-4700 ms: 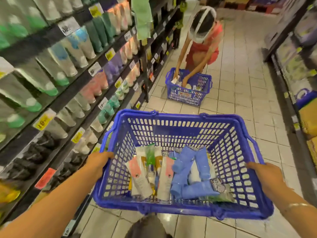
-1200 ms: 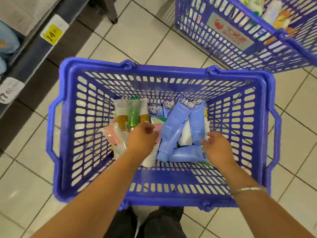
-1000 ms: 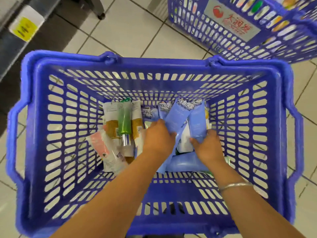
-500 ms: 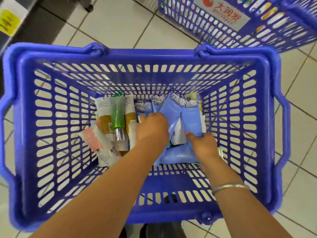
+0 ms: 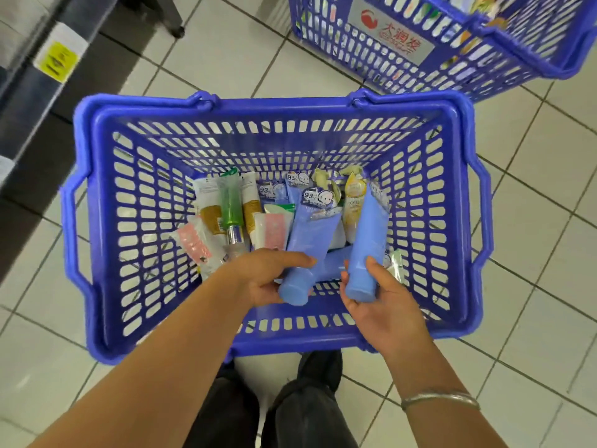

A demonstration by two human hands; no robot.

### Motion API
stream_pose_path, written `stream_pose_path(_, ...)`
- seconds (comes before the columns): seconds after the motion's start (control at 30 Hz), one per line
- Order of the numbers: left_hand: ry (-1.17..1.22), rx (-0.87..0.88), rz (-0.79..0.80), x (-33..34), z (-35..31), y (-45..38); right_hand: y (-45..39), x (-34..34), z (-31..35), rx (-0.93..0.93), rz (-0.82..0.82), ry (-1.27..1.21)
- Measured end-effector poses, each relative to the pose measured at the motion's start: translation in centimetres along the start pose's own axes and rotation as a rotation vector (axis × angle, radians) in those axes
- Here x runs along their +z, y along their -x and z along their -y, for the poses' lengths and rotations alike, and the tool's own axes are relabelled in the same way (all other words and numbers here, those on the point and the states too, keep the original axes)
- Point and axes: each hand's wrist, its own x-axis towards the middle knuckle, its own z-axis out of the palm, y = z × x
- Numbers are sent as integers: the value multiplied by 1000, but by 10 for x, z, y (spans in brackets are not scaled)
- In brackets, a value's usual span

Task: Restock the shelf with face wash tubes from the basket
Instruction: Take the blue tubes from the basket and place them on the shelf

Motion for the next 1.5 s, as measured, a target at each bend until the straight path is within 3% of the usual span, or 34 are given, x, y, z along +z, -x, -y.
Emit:
stream_pose_path(0.1, -13, 96, 75, -3, 13, 23, 24, 1, 2, -64, 132, 82)
stream_pose_path(0.33, 13, 511, -55, -5, 34, 102, 101, 34, 5, -326, 217, 413)
stream_pose_path(0.73, 211, 967, -135, -29, -9, 374, 309, 194, 23, -650, 475, 642)
stream_pose_path(1.17, 522, 1395, -166, -69, 21, 647, 537, 317, 2, -657, 1004, 585)
stream_pose_path(1.3, 488, 1528, -193, -76, 33, 722, 598, 349, -2, -770, 1149, 669)
stream_pose_path(1.5, 364, 1654, -239, -99, 42, 817, 673, 396, -26, -926, 1224, 687)
